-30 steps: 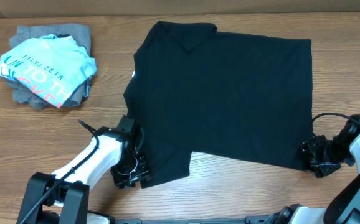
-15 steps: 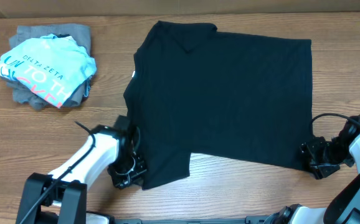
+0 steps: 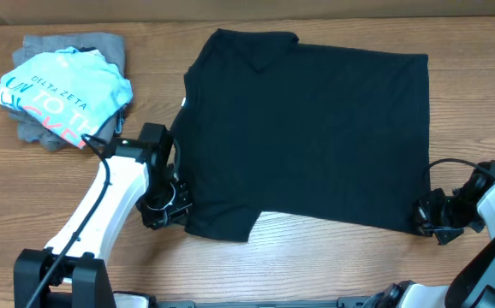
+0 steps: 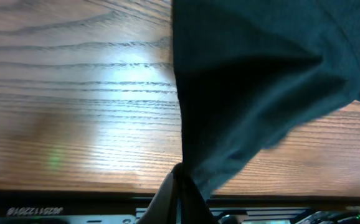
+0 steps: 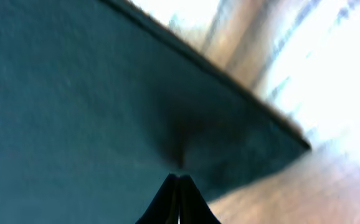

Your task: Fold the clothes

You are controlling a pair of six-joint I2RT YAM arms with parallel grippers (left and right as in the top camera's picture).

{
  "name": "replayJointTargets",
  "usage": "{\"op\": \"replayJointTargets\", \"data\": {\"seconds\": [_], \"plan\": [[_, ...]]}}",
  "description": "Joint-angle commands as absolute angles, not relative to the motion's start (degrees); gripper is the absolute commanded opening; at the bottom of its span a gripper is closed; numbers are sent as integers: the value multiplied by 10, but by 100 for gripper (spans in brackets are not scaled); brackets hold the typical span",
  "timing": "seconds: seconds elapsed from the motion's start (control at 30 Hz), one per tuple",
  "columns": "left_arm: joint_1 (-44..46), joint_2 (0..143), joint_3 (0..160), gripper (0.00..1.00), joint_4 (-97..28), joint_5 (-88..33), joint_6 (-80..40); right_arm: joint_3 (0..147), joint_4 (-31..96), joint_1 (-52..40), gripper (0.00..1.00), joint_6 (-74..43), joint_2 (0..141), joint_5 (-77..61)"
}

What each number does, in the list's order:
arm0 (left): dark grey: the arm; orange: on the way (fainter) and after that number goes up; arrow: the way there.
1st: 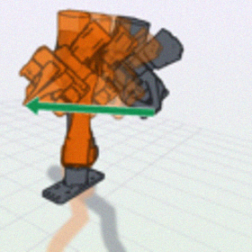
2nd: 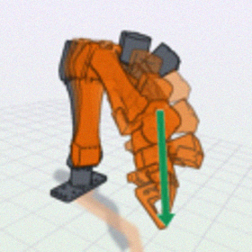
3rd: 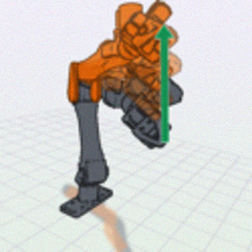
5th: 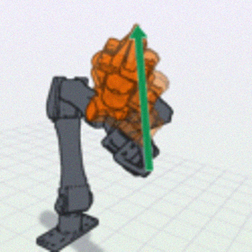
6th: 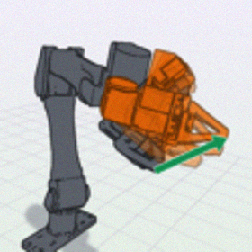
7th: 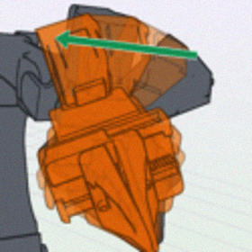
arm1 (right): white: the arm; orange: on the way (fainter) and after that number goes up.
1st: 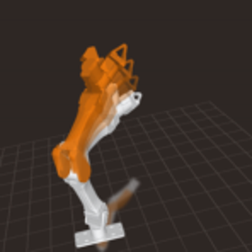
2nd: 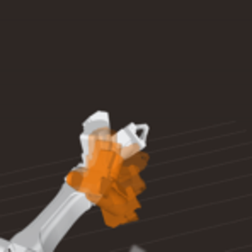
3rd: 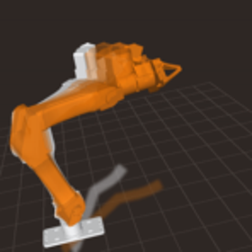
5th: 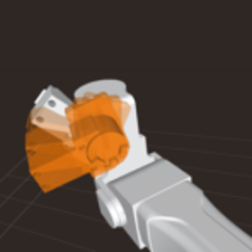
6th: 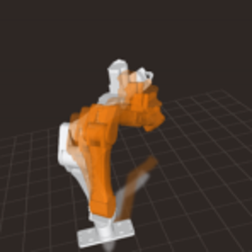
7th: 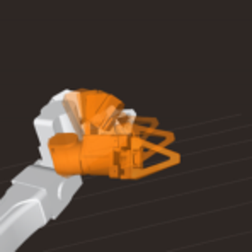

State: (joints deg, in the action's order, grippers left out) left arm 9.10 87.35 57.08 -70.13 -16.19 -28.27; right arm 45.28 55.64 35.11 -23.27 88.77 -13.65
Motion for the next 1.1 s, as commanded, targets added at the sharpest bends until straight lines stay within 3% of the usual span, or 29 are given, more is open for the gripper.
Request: {"op": "replayJointTargets", "data": {"seconds": [0.0, 0.33, 0.4, 0.47, 0.53, 0.77, 0.97, 1.0, 1.07], "plan": [[88, 873, 591, 4, -712, -139, -267, 504, 581, 350, 4, -227, 872, -143], [88, 865, 591, 4, -726, -133, -268, 546, 639, 349, 4, -196, 841, -157], [88, 863, 591, 4, -726, -131, -268, 543, 649, 349, 20, -197, 842, -157], [88, 863, 591, 4, -724, -131, -268, 525, 643, 349, 53, -197, 842, -154], [88, 863, 591, 4, -721, -131, -268, 500, 621, 350, 61, -197, 843, -151], [88, 863, 591, 4, -719, -130, -268, 395, 494, 350, 73, -215, 851, -156], [88, 863, 591, 4, -716, -130, -268, 344, 422, 350, 70, -240, 851, -172], [88, 863, 591, 4, -715, -130, -268, 341, 421, 350, 61, -240, 851, -170], [88, 863, 591, 4, -715, -130, -268, 342, 420, 350, 25, -240, 851, -171]]}}
